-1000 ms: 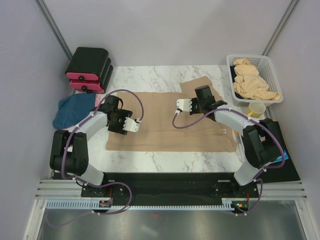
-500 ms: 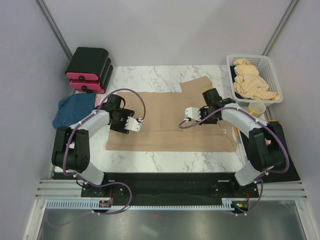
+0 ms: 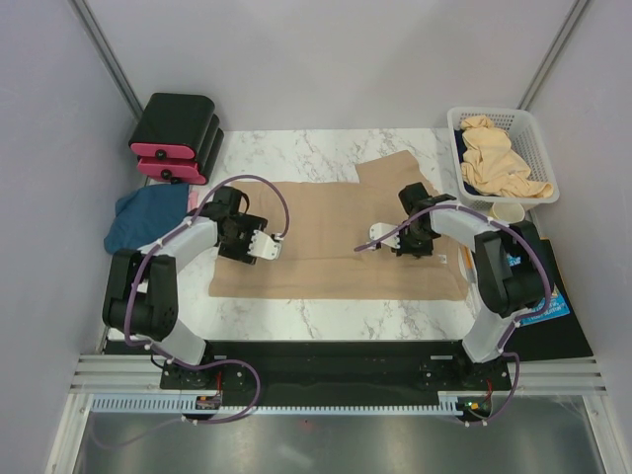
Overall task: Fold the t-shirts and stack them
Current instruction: Fold the flattened tshirt in 1/3 of the way
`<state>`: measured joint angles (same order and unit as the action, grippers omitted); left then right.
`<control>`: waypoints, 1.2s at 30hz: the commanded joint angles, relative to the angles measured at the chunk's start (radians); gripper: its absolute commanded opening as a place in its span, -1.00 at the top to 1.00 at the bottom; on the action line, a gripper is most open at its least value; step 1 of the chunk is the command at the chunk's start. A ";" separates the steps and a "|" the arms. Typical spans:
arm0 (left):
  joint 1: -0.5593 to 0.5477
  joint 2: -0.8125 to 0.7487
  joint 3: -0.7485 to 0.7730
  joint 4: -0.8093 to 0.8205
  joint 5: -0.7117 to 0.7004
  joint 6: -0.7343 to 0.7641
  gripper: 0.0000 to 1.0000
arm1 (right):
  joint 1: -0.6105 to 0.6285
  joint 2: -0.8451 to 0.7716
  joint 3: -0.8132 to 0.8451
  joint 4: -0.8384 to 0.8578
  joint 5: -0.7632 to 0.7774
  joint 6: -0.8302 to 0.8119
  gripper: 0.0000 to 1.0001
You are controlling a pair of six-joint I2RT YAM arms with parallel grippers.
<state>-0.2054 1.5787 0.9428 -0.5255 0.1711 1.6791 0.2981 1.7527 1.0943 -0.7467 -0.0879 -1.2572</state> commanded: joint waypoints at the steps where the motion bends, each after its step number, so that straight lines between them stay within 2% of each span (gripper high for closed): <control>1: -0.011 0.020 0.033 0.007 0.022 -0.019 -0.55 | -0.016 0.034 -0.014 0.129 0.069 0.024 1.00; 7: -0.023 0.038 0.050 0.007 0.018 -0.025 -0.55 | -0.017 0.059 -0.007 0.270 0.082 0.033 1.00; 12: -0.028 0.055 0.077 0.009 0.010 -0.030 -0.54 | -0.017 0.067 0.035 0.267 0.111 0.015 1.00; 17: -0.028 0.056 0.085 0.009 0.007 -0.032 -0.54 | -0.017 -0.022 0.071 0.253 0.123 0.001 1.00; 23: -0.034 0.066 0.094 0.007 0.002 -0.033 -0.54 | -0.019 -0.117 0.093 0.199 0.114 -0.013 1.00; 26: -0.038 0.075 0.111 0.009 -0.001 -0.033 -0.54 | -0.024 -0.140 0.090 0.118 0.102 -0.025 1.00; 30: -0.043 0.087 0.126 0.007 -0.005 -0.036 -0.54 | -0.053 -0.156 0.029 0.041 0.089 -0.038 1.00; 36: -0.052 0.083 0.122 0.007 -0.007 -0.038 -0.54 | -0.112 -0.156 -0.040 0.021 0.065 -0.021 1.00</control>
<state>-0.2489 1.6592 1.0351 -0.5240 0.1600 1.6722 0.2214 1.6173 1.0935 -0.6720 0.0151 -1.2812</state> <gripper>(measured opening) 0.775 0.007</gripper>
